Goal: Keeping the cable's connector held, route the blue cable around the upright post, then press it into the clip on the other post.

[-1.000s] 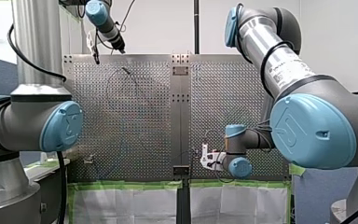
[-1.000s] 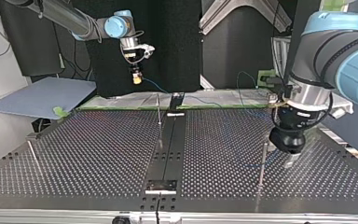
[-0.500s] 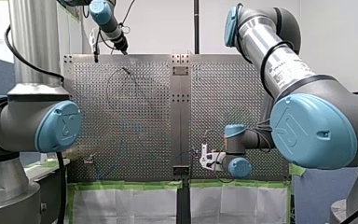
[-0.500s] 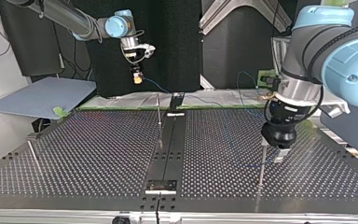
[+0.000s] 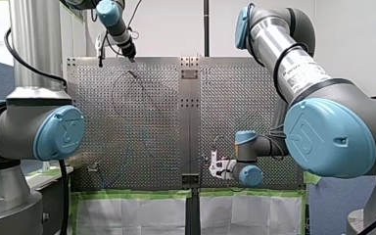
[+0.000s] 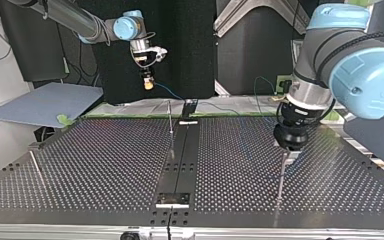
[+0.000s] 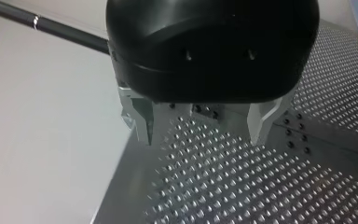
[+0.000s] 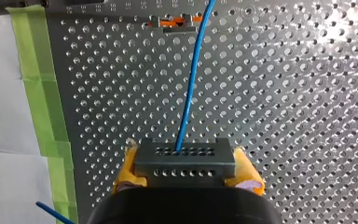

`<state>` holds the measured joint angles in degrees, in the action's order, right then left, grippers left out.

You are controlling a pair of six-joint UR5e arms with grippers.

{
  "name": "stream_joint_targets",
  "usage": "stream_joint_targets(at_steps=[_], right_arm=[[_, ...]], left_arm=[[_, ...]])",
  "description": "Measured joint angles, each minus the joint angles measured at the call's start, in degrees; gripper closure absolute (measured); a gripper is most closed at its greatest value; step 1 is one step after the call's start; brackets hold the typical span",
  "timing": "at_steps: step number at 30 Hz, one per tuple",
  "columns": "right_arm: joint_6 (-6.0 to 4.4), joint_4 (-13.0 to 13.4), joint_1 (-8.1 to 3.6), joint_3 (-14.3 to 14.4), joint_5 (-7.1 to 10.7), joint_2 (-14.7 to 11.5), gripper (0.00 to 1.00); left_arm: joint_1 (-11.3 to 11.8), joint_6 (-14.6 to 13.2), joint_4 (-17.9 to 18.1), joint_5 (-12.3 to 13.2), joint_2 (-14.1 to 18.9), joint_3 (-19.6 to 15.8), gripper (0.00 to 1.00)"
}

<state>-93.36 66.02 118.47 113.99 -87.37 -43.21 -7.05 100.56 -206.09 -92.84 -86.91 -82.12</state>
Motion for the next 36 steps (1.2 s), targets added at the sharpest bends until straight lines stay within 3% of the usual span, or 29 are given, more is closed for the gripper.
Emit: stream_joint_targets(at_steps=[18, 36], right_arm=[[0.07, 0.04, 0.06, 0.00, 0.00, 0.00, 1.00], [0.12, 0.00, 0.14, 0.04, 0.00, 0.00, 1.00]], left_arm=[[0.19, 1.51, -2.02, -3.59, -0.81, -0.23, 0.00], [0.04, 0.73, -5.42, -9.91, -0.83, -0.58, 0.00]])
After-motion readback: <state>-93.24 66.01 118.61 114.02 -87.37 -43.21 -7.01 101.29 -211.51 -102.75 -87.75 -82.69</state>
